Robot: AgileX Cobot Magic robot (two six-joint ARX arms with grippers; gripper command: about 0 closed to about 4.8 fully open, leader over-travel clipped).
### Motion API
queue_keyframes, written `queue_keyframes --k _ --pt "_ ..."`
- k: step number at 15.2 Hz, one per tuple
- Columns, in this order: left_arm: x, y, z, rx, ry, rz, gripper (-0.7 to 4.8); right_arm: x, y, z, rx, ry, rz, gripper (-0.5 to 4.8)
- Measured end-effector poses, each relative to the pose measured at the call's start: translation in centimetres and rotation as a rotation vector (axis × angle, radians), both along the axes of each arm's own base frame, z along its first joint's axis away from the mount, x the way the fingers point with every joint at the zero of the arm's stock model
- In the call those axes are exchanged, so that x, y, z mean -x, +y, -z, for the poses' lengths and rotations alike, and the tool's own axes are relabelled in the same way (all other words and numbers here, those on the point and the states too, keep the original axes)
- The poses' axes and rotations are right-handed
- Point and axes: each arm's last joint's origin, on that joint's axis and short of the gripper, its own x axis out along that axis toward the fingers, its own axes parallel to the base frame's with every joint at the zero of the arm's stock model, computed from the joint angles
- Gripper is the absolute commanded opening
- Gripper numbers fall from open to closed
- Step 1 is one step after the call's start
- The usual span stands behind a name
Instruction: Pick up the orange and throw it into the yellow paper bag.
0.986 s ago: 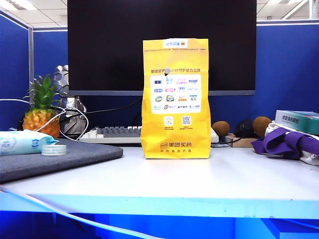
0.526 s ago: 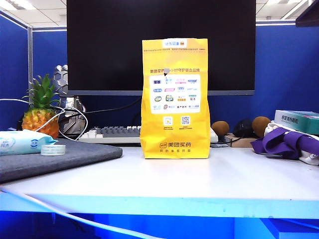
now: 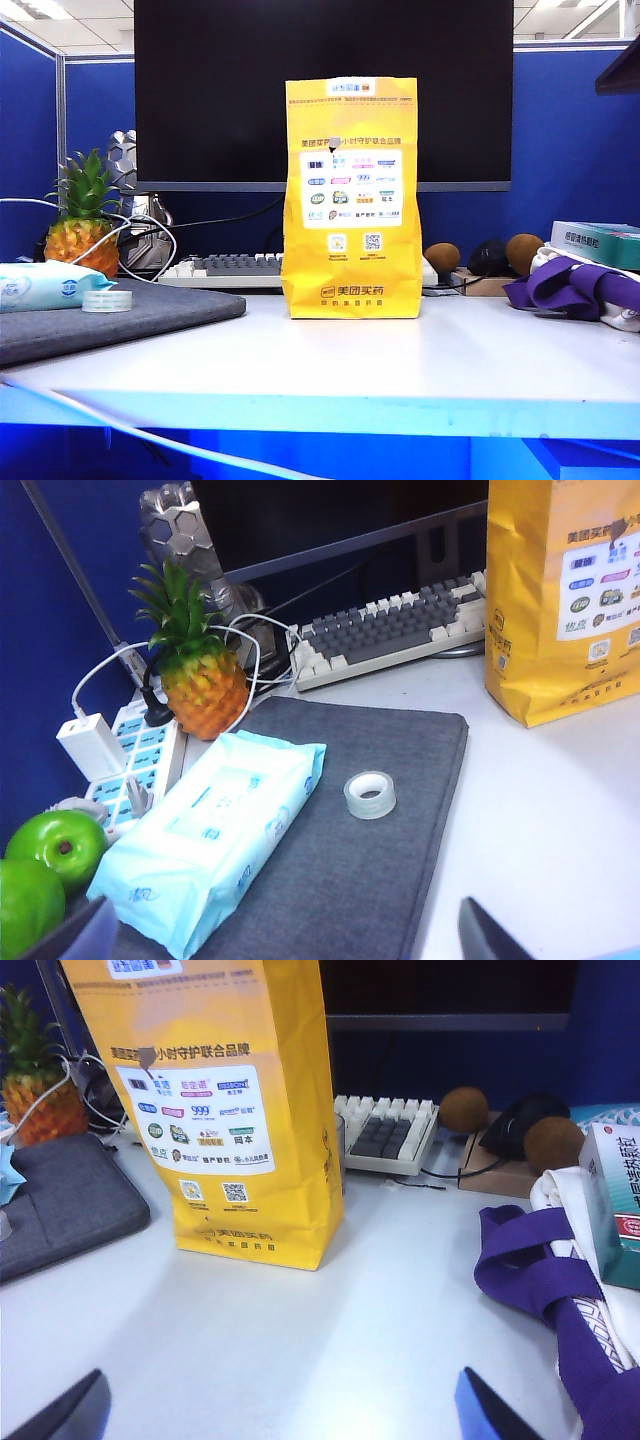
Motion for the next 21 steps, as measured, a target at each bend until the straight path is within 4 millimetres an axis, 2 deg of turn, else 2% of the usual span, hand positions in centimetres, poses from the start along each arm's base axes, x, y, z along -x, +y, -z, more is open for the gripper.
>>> queue_keyframes --k 2,3,5,7,9,10,15,21 --pt "0.0 0.0 0.3 0.002 -0.004 0.0 4.79 0.4 -0.1 0.7 -0.006 -0.021 0.001 4.79" --pt "-0.5 -0.2 2.2 -0.007 0.013 -0.011 4.79 1.1 -0.3 1.9 -0.015 -0.05 0.003 4.79" --pt "-2.2 -0.3 5.2 0.009 -0.02 -0.117 4.79 1.7 -0.6 1.7 -0.023 -0.08 0.011 4.79" --pt "-3.3 -0.1 6.2 0.042 -0.103 -0.195 4.79 1.6 -0.9 2.2 -0.02 -0.075 0.048 4.79" --pt "-3.8 -0.3 6.7 0.068 -0.166 -0.196 4.79 1.2 -1.1 3.3 -0.02 -0.077 0.077 4.79" --pt "-4.2 -0.4 7.2 0.08 -0.195 -0.196 4.79 0.9 -1.2 4.5 -0.01 -0.041 0.093 4.79" --pt "-5.2 -0.7 10.4 0.087 -0.213 -0.195 4.79 1.0 -1.3 5.9 0.022 0.096 0.103 4.79" --pt "-5.3 -0.7 10.6 0.087 -0.213 -0.195 4.79 1.0 -1.3 5.7 0.019 0.083 0.103 4.79"
